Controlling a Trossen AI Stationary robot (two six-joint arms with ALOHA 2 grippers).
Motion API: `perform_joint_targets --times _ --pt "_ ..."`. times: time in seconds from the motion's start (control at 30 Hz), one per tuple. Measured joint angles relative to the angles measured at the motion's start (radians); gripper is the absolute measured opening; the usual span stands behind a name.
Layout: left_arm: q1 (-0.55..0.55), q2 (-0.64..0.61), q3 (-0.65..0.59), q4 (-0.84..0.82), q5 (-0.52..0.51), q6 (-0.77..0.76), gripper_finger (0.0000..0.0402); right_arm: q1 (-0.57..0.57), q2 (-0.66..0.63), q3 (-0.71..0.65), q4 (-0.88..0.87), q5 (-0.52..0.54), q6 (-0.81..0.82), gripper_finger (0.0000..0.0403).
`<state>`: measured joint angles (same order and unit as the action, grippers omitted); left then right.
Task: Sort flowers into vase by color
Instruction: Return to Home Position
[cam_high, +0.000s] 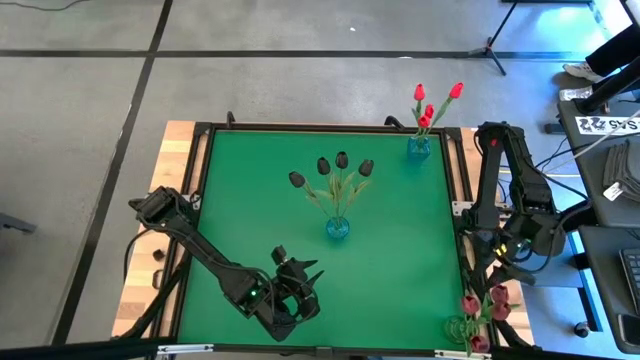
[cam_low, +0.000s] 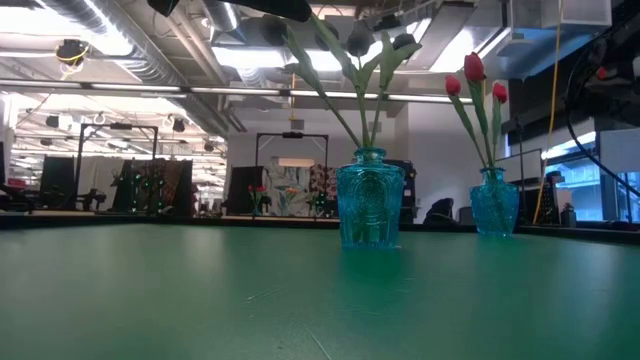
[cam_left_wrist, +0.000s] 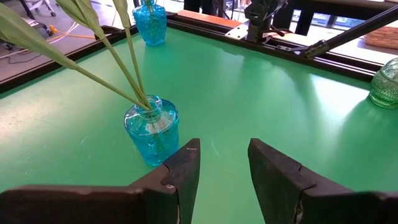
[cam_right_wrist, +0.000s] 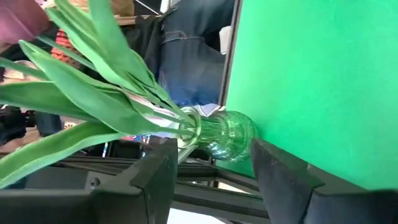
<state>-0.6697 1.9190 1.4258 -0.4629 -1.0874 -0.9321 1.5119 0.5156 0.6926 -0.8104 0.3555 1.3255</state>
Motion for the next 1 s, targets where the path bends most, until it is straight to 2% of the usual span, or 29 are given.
perform_joint_targets --times 0.17,0.27,0.43,0.6,0.8,0.9,1.0 --pt "0.0 0.0 0.0 0.0 0.0 0.0 0.0133 0.0 0.0 0.0 -0.026 -0.016 0.014 0.0203" --pt "0.0 0.0 0.0 0.0 0.0 0.0 0.0133 0.0 0.0 0.0 -0.091 -0.022 0.04 0.0184" --pt "0.0 0.0 0.0 0.0 0.0 0.0 0.0133 0.0 0.017 0.0 -0.189 -0.001 0.089 0.0105" --pt "0.001 0.0 0.0 0.002 0.0 0.0 0.0133 0.0 0.054 0.0 -0.226 0.145 0.089 0.0012" --pt "0.013 0.0 0.0 0.008 0.0 0.0 0.0133 -0.002 0.109 -0.003 -0.369 0.231 0.188 0.0007" --pt "0.022 0.0 0.0 0.008 0.0 0.001 0.0133 -0.027 0.118 -0.039 -0.35 0.263 0.217 0.0005" --pt "0.031 0.0 0.0 0.009 0.0 0.015 0.0133 -0.079 0.105 -0.083 -0.309 0.248 0.22 0.0003"
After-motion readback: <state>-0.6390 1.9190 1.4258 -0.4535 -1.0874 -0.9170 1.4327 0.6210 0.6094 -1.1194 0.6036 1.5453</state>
